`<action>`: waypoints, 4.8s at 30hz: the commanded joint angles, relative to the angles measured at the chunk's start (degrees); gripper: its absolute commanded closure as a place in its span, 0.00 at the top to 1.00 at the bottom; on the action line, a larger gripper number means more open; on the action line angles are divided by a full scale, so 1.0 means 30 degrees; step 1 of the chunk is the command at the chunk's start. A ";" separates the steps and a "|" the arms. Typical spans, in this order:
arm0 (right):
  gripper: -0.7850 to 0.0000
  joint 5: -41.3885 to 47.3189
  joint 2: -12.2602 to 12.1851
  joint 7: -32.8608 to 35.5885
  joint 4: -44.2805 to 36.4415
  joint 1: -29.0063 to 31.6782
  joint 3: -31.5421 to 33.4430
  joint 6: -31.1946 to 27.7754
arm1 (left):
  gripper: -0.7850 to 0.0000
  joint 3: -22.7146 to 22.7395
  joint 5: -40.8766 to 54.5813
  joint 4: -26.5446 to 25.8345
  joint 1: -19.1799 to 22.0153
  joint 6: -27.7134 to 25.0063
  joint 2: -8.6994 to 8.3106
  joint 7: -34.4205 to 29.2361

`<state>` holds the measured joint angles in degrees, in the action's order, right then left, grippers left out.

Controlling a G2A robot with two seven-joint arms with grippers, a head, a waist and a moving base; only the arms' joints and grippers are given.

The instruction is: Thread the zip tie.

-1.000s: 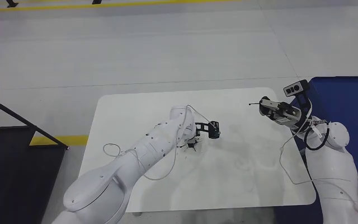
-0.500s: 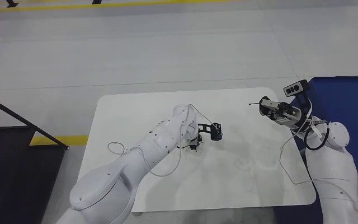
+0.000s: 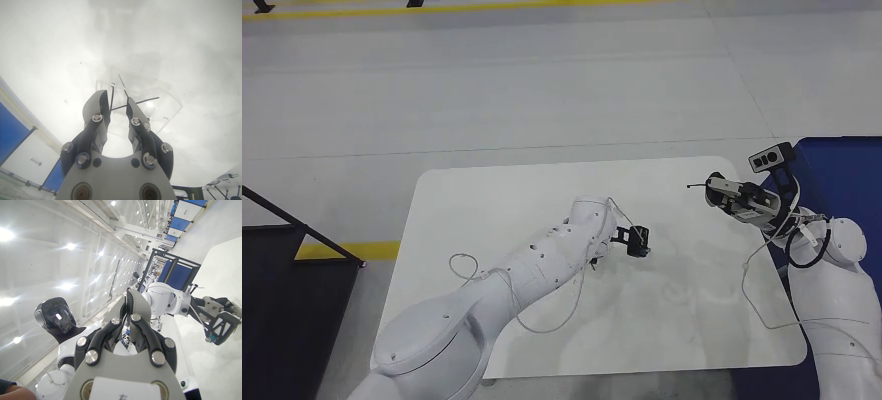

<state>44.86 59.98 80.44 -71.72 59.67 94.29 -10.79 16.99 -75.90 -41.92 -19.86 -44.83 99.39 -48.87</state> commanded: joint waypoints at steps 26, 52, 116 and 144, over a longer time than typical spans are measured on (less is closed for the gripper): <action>0.00 0.0000 0.0000 0.0000 0.0000 0.0000 0.0000 0.0000 | 0.00 0.0538 -0.0919 0.3105 0.0010 0.0251 0.1041 0.0949; 0.00 0.0000 0.0000 0.0000 0.0000 0.0000 0.0000 0.0000 | 0.00 0.4798 -0.1078 -0.8223 -0.3555 -0.0971 -0.2183 -0.2561; 0.00 -0.1322 0.0620 -0.6178 -0.4631 0.4974 -0.1815 -0.9283 | 0.00 1.2681 0.2989 -1.2895 -1.1912 0.5352 -0.4413 2.7804; 0.00 -0.8625 0.1207 -1.2657 -0.5382 0.5377 -0.2991 -1.4224 | 0.00 0.9816 0.7119 -1.2024 -1.2135 0.9873 -0.2794 3.0592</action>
<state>20.35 63.51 43.70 -87.31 75.48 85.53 -53.46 46.48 -54.91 -77.35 -55.72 -14.78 91.00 44.36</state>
